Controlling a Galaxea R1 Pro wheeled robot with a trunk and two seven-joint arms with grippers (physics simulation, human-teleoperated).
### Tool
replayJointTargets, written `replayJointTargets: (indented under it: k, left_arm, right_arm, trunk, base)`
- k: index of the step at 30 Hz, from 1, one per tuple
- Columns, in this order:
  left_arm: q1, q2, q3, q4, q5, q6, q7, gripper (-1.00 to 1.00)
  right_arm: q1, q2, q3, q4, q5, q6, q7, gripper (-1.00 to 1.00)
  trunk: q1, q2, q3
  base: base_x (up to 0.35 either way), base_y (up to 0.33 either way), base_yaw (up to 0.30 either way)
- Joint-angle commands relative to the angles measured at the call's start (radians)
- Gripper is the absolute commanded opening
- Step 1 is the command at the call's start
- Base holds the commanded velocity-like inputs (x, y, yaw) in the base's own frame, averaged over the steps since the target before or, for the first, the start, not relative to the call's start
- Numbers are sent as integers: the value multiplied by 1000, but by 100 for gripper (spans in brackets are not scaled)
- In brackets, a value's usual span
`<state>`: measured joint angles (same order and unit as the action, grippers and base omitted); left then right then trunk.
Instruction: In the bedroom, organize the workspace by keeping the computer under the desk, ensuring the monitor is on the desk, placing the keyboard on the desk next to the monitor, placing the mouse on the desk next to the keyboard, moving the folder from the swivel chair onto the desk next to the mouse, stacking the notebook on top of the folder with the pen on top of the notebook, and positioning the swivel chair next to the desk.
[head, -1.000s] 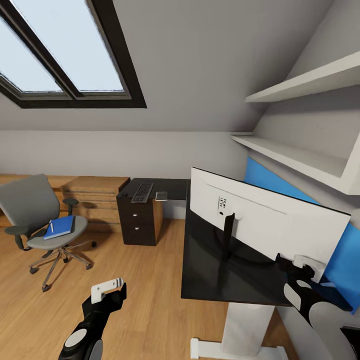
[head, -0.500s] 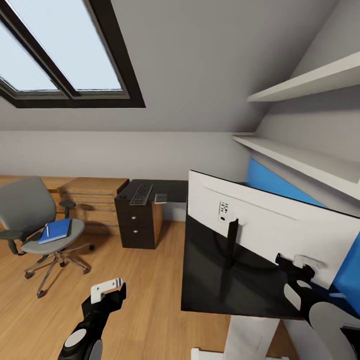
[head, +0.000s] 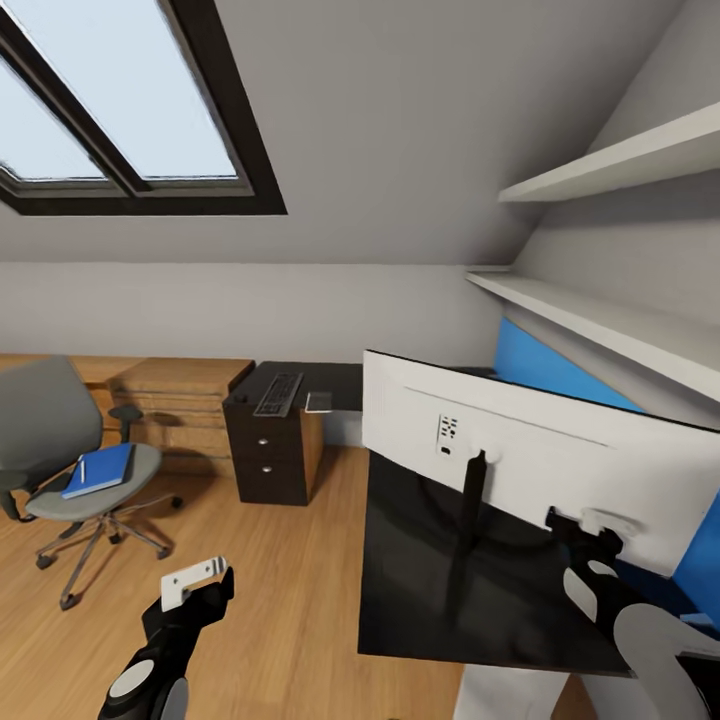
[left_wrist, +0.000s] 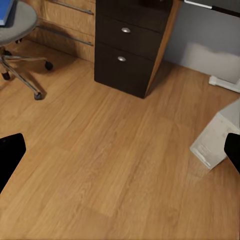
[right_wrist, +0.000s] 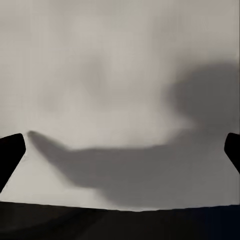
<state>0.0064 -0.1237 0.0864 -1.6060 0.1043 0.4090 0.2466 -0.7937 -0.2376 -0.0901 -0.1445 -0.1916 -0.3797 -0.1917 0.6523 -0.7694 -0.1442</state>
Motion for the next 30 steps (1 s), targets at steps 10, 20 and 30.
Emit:
replayJointTargets:
  k: [10, 20, 30]
  left_arm:
    - [0, -1, 4, -6, 11, 4, 4, 100]
    - [0, -1, 7, -11, 11, 4, 4, 100]
    - [0, 0, 5, -12, 11, 4, 3, 100]
  right_arm:
    - [0, -2, -2, 6, 39, -5, 27, 100]
    - [1, -10, -3, 8, 41, -5, 140, 100]
    - [2, -27, -3, 8, 40, -5, 161, 100]
  trunk:
    - [1, -1, -1]
    - [1, -1, -1]
    - [1, -1, -1]
  base:
    - [93, -6, 0]
    - [187, 0, 0]
    - [177, 0, 0]
